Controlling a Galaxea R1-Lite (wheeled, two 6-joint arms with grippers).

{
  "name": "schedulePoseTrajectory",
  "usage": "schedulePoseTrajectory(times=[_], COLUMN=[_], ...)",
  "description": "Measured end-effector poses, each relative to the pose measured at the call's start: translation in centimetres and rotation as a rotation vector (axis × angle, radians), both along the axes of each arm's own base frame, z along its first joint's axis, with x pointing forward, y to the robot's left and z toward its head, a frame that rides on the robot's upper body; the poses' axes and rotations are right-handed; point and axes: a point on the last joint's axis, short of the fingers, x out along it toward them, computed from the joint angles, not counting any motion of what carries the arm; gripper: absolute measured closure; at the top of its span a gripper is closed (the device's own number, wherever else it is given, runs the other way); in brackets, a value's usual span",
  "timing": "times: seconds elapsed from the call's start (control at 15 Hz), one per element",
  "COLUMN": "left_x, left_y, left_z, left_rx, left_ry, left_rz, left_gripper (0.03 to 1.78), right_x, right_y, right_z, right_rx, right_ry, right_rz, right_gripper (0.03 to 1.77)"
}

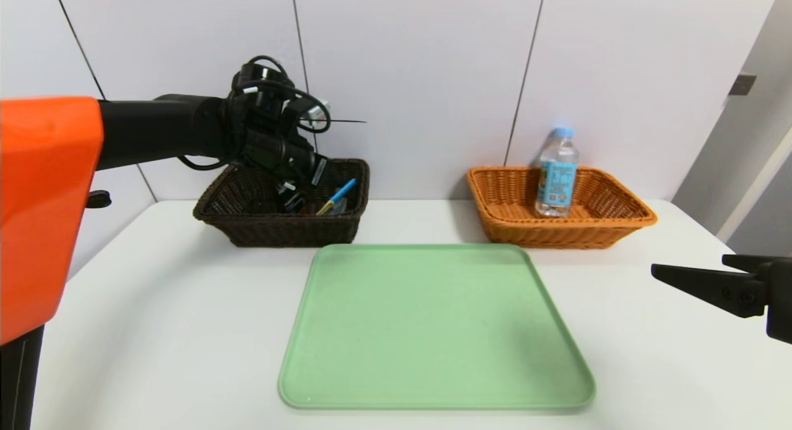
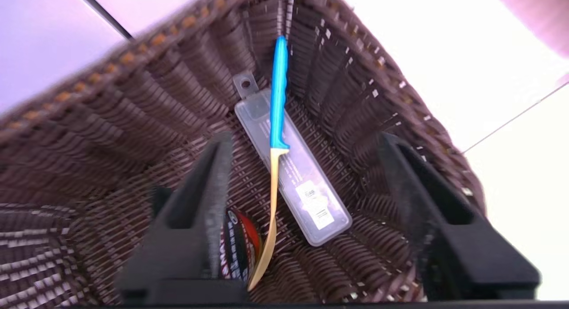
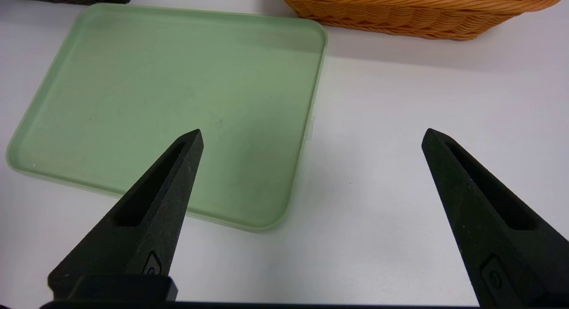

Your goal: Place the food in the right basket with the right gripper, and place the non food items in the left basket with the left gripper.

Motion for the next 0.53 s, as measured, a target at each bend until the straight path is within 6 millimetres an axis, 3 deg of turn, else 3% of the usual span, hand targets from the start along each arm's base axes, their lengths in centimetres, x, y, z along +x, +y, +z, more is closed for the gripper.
schedulePoseTrajectory(times=[0.2,0.53], left_x=[-1.6,-6.5], left_y=[0.3,1.4], left_z=[2.7,6.7], left_rx=[-0.055,-0.191], left_ry=[-0.033,0.079], left_rz=[0.021,0.151], left_gripper=[0.44,0.28], right_x=[0.0,-0.2], right_y=[0.0,-0.1], right_z=[0.0,0.5], right_rx=[0.001,0.007], right_ry=[-0.004,-0.022], right_rz=[0.001,0.000], right_gripper=[0.10,0.10])
